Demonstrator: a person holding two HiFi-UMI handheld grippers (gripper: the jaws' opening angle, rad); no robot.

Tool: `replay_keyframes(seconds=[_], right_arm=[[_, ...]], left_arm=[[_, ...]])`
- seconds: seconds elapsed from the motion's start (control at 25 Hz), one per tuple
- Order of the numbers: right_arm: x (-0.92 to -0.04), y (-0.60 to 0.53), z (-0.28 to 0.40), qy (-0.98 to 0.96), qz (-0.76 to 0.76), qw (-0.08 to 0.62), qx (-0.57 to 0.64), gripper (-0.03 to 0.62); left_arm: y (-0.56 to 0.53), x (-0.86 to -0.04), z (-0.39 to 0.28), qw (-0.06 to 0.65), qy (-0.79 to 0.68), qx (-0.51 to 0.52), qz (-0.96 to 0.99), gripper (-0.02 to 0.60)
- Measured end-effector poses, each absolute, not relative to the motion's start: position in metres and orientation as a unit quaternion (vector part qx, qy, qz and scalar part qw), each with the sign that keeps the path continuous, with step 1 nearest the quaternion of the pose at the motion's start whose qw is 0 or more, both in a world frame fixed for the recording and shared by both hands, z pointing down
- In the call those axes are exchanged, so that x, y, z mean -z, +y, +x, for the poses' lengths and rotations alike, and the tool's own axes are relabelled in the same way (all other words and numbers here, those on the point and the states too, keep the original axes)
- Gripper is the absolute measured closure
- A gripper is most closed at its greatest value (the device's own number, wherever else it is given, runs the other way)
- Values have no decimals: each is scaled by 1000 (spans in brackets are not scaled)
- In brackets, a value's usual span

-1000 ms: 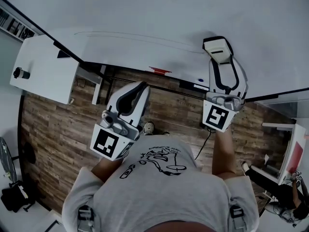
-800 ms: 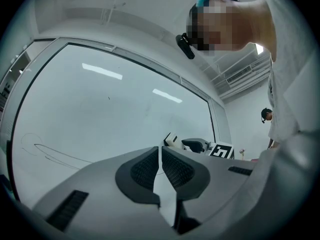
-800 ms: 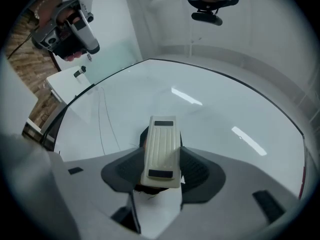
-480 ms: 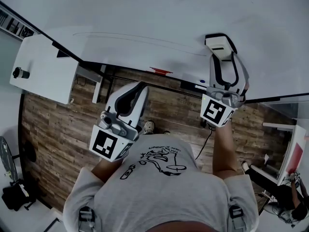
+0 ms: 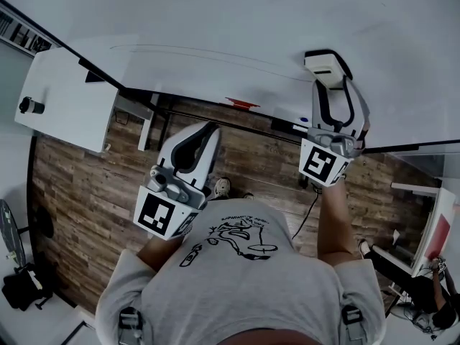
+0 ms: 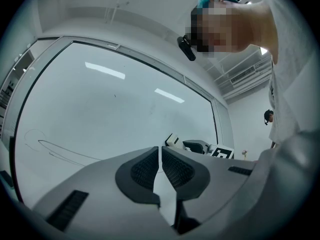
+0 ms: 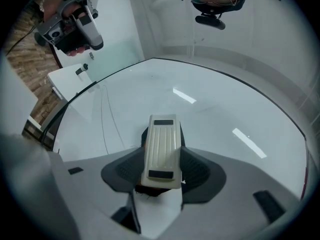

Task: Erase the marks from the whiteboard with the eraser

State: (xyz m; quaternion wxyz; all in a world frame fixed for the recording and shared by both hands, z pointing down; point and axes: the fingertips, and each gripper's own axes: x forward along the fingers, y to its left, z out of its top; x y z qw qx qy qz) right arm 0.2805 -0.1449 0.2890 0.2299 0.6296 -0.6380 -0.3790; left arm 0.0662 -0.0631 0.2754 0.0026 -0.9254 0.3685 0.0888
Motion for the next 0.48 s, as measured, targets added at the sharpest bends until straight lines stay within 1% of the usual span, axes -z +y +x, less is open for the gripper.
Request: replay_keyframes(seconds=[0.48], right_arm=[[-326, -158, 254, -658, 597, 240, 391, 367]], left_arm=[[-65, -274, 54, 6, 382, -87, -920, 546]])
